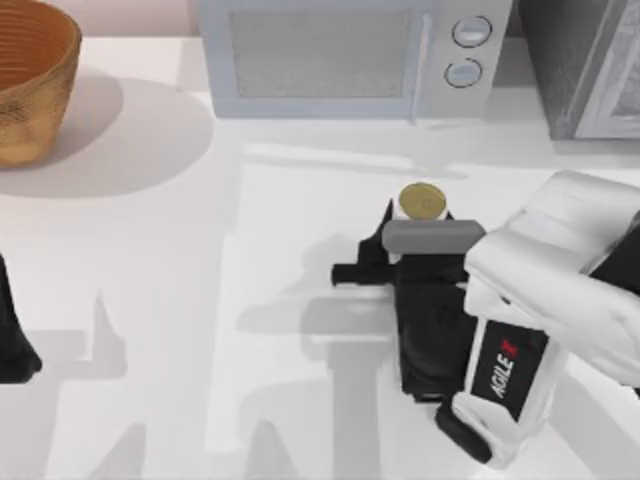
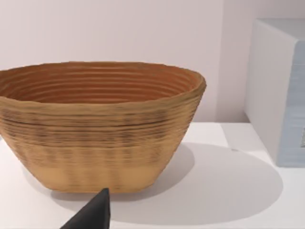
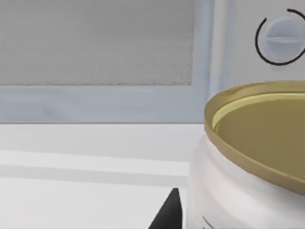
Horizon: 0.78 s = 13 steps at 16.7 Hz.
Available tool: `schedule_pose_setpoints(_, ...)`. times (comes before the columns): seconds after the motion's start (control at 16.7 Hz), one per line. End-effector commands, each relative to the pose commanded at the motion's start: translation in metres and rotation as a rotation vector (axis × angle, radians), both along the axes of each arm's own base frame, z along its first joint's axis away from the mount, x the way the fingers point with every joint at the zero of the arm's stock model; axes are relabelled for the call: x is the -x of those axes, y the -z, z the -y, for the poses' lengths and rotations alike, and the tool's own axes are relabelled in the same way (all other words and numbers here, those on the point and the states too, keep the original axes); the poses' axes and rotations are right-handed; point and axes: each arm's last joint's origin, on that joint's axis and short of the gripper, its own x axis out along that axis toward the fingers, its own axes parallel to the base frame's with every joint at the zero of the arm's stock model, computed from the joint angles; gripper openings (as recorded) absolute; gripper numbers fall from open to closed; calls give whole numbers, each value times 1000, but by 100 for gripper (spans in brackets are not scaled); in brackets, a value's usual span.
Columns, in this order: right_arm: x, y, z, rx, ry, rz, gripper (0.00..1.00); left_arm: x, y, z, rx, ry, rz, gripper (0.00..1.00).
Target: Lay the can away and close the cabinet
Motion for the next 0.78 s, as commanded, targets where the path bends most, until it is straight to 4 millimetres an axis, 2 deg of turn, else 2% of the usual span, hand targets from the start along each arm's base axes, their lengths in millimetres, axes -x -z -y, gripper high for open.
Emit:
schedule_pose_setpoints(0.24, -1, -4, -2, -12, -3, 9, 0, 0, 0, 0, 0, 0, 0, 100)
schedule_pose_setpoints(0.54, -7, -36, -7, -22, -4, 21, 0, 0, 0, 0, 0, 0, 0, 100)
schedule_pose_setpoints(0.78, -7, -69, -8, -3, -6, 3, 0, 0, 0, 0, 0, 0, 0, 100)
